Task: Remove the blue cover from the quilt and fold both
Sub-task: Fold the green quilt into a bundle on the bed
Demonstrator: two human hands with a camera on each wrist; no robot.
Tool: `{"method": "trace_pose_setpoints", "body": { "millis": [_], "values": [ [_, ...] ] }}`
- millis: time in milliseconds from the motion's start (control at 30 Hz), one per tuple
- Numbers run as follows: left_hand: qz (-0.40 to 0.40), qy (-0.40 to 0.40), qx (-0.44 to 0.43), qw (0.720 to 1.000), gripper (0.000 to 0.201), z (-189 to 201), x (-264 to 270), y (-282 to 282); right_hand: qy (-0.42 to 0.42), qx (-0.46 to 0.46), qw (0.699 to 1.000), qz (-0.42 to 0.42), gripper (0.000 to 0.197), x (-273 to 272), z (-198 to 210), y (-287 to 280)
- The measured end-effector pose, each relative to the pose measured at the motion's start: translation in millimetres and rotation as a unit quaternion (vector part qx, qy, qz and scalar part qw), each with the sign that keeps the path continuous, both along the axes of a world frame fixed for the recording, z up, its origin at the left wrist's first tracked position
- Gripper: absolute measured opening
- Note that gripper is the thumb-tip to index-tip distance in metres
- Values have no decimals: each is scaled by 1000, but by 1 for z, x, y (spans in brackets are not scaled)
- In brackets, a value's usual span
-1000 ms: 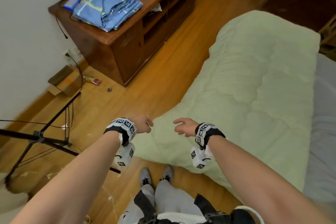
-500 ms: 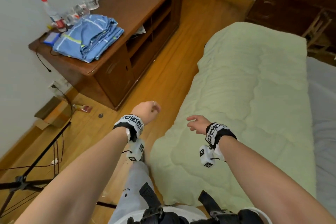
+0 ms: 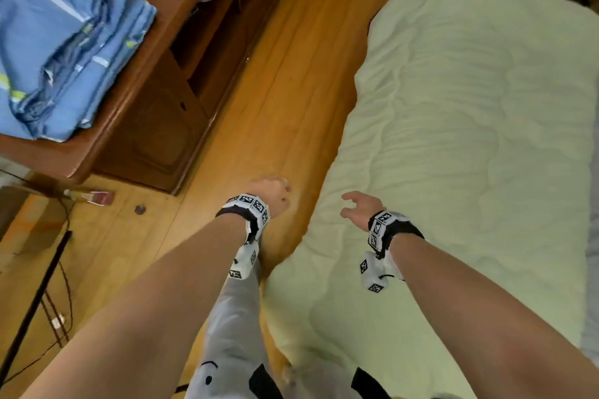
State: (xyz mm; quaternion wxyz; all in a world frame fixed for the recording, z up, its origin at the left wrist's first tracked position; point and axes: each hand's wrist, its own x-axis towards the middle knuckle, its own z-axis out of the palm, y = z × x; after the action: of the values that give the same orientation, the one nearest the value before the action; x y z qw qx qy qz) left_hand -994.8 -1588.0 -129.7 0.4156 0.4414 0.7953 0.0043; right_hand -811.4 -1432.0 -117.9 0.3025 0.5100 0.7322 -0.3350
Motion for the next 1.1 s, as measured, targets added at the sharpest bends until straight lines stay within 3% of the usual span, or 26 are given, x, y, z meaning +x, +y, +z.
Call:
{"method": "trace_pose_setpoints", "body": {
  "millis": [100, 200, 367, 467, 633, 800, 833, 900, 1000, 1100],
  "values": [
    [13, -44, -7, 999, 35, -58, -30, 41, -84, 1, 996, 39, 57, -31, -40, 31],
    [118, -118, -9, 986, 32, -134, -41, 75, -189, -36, 979, 69, 76, -40, -102, 54],
    [196, -239, -64, 949, 31, -283, 11, 86, -282, -5, 952, 118, 85, -23, -215, 62],
    [201, -276, -106, 934, 44, -366, 62, 79, -327, 25, 933, 145, 90, 0, -277, 64],
    [306, -355, -151, 870, 84, -458, 138, 81, -352, 54, 914, 195, 86, 33, -329, 68],
    [311, -382, -199, 847, 89, -496, 161, 73, -370, 71, 901, 214, 86, 35, -342, 61],
    [297, -392, -193, 849, 81, -501, 163, 71, -372, 81, 898, 221, 84, 38, -344, 60],
    [283, -389, -162, 862, 50, -507, 165, 69, -381, 110, 885, 245, 67, 40, -345, 59],
    [314, -359, -114, 872, 29, -499, 157, 64, -401, 133, 854, 305, 13, 40, -339, 55],
    [316, -283, -105, 899, 29, -479, 138, 58, -380, 126, 856, 327, 10, 34, -332, 47]
  ]
}}
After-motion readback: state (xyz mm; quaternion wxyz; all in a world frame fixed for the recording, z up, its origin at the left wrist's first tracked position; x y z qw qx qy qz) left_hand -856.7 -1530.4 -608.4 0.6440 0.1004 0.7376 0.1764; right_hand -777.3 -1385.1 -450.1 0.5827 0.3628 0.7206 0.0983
